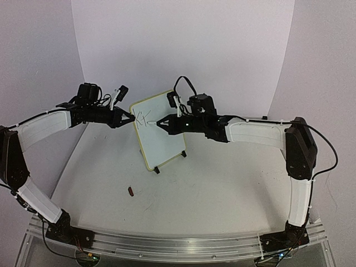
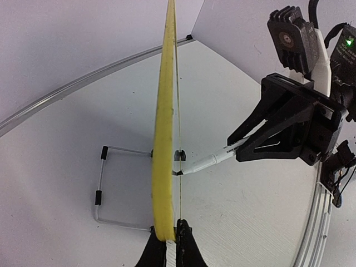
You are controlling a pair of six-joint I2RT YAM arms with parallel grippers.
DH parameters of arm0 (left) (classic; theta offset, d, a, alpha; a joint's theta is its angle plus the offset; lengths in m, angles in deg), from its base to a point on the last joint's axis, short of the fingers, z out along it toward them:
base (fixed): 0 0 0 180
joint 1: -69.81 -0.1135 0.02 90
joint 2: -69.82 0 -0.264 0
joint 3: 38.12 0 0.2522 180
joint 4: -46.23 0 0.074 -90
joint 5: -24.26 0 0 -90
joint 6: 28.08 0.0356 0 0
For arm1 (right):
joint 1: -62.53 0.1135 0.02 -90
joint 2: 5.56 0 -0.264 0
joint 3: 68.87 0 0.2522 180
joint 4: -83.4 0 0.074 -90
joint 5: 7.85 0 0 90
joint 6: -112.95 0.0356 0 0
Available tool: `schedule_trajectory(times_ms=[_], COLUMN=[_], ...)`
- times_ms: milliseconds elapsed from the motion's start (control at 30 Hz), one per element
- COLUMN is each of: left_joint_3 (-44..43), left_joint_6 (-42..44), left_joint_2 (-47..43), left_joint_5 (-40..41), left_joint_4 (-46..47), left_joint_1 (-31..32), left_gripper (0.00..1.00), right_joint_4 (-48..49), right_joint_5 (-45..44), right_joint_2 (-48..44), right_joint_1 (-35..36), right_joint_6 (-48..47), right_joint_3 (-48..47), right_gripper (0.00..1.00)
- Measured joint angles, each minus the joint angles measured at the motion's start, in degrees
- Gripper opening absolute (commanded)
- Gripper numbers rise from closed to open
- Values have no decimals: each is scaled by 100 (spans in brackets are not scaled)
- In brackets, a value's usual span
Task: Write a sentence on the whiteboard
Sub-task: Write on the whiteboard with the whiteboard marker without the cap.
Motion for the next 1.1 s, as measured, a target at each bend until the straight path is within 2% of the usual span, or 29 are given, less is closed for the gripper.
schedule_trajectory(times_ms=[1100], left_joint_3=[0], left_joint_6=[-9], left_joint_2=[-2], left_joint_5=[4], left_joint_4=[-2], left_joint_1=[-4], left_gripper=[0], right_joint_4=[237], right_joint_5=[-328], right_joint_2=[21], right_joint_1=[7], right_joint_6=[69], right_joint_3=[-159], right_gripper=[0])
